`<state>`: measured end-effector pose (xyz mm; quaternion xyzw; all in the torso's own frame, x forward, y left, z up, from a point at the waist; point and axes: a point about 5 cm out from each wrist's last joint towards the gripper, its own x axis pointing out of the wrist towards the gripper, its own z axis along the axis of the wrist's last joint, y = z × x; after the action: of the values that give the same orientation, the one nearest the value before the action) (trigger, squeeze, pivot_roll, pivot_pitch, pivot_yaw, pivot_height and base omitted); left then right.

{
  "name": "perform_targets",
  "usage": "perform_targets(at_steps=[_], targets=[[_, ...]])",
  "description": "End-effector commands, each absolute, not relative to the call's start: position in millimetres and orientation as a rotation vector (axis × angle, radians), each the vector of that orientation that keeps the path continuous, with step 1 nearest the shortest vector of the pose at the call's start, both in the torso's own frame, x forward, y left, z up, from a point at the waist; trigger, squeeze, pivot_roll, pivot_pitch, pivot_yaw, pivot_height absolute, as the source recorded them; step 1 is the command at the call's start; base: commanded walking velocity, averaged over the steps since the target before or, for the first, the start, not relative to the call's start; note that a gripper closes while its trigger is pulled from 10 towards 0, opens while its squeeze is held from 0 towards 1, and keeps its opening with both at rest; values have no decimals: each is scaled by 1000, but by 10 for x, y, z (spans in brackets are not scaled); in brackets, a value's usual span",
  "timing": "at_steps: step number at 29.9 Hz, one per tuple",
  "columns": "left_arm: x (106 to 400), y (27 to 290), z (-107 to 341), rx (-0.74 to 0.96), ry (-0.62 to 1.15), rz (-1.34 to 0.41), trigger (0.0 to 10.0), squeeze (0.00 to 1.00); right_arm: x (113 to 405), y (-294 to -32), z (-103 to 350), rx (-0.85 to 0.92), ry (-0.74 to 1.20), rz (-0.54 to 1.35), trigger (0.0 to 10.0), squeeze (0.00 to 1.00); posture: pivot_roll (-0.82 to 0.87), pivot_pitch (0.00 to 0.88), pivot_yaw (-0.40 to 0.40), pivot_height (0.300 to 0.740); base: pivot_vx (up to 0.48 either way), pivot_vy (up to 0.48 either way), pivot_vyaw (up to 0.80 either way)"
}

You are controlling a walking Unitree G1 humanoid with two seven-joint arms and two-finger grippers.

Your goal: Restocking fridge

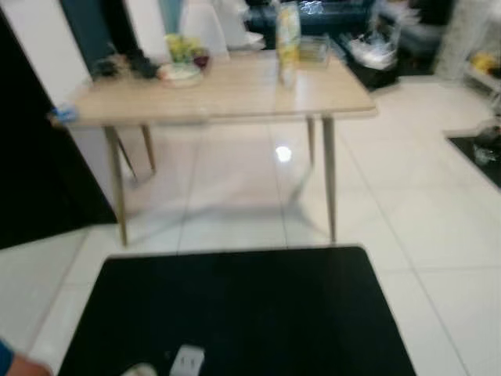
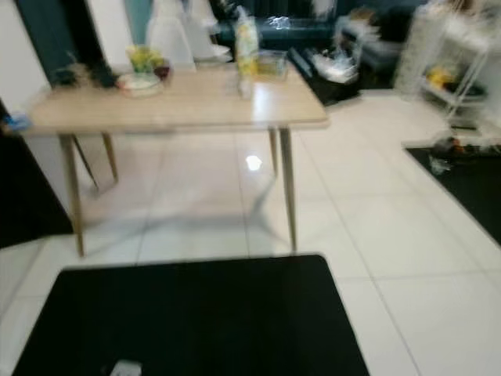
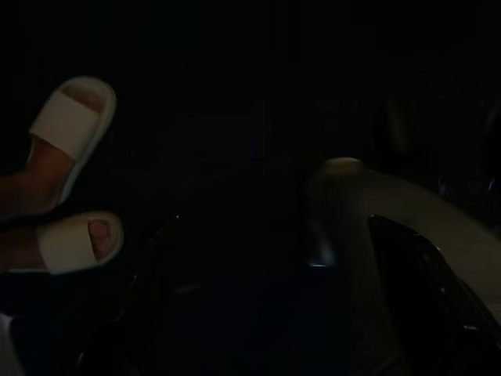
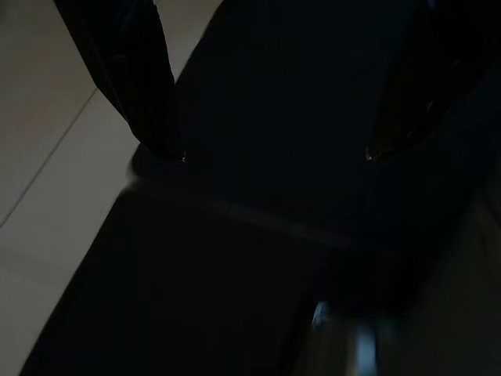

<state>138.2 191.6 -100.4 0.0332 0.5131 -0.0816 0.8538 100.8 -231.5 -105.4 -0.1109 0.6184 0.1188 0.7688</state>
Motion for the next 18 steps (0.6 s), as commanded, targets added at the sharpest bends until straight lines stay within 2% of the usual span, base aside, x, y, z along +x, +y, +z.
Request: perform_targets(at_steps=[1,18], targets=[[1298,1937,-1031,69,1108,-165,10000,0,962,-2320,-1065,-235,1353,244,10000,0,12,0,-33,740,349,0,0],[1280,1913,-1041,61,1111,-159,10000,0,960,-2340,-1063,-252,1363,236,10000,0,28,0,-51,740,345,0,0]])
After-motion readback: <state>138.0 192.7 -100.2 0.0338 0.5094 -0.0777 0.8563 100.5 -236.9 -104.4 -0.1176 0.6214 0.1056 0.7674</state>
